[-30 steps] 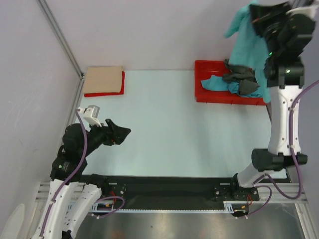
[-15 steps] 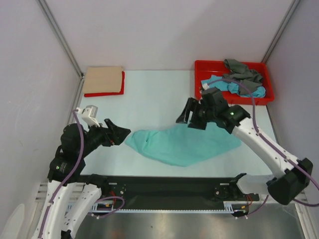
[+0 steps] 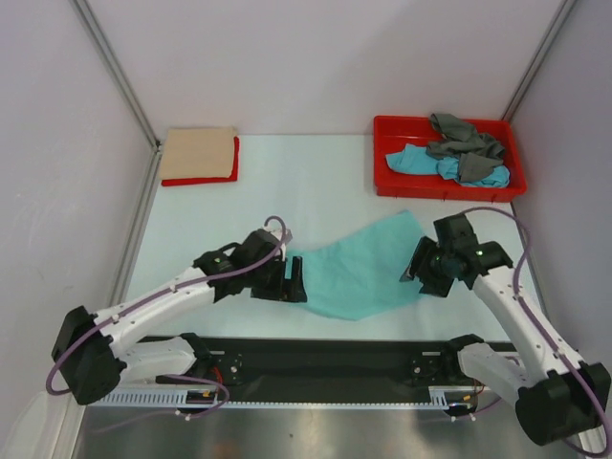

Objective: Fold and stack the t-shirts
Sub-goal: Move the tshirt to the center of the board

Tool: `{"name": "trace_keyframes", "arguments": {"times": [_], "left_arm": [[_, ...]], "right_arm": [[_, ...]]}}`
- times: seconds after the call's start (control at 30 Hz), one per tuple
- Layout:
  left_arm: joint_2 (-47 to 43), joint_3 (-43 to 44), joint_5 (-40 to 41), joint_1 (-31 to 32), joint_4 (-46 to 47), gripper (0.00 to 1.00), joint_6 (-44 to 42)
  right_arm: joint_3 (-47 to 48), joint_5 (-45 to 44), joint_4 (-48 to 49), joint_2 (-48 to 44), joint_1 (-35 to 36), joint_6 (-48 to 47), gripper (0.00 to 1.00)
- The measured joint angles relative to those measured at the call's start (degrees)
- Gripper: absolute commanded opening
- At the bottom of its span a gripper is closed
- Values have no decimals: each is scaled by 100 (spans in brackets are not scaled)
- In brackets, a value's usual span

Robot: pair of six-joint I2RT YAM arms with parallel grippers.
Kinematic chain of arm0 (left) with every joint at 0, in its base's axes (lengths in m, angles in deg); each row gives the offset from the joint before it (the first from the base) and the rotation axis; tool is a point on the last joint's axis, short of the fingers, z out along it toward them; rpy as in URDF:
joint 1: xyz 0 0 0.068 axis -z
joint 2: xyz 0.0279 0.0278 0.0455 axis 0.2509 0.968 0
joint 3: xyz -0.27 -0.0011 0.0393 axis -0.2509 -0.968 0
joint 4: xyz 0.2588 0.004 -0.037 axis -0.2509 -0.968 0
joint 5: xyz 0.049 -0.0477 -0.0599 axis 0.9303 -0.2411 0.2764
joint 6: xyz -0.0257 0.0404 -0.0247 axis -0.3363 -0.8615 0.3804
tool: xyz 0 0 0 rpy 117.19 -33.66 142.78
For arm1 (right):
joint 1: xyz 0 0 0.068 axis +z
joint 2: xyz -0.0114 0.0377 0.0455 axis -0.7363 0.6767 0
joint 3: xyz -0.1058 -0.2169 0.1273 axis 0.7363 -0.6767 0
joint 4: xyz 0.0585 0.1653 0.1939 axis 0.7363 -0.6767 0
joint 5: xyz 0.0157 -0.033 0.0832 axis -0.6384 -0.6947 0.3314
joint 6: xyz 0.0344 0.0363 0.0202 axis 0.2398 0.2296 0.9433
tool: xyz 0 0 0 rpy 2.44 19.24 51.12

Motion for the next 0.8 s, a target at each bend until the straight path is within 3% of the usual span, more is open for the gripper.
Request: {"name": "trace_keyframes", "arguments": {"times": [0.1,0.17,0.3,0.47,0.63,0.8], "left_arm": [[240,-173,101,273,284,72,166],[260,-382,92,315,570,73,262],[577,-597,96,315,1025,89,389],[1252,-592,76,315,1390,90,437],[1652,-592,103,306,1547,81,481],[1926,-518,98,199,1729,58,474]], "right_arm": [[-605,192,116,313,11,131,52],[-977,310,256,308,28,243,52],[-1467,426,514,319,33,345,58],[-1722,487,890,531,24,398,61],[-1781,481,1272,898,-44,396,58],[-1781,426,1663,1379,-160,334,54]]}}
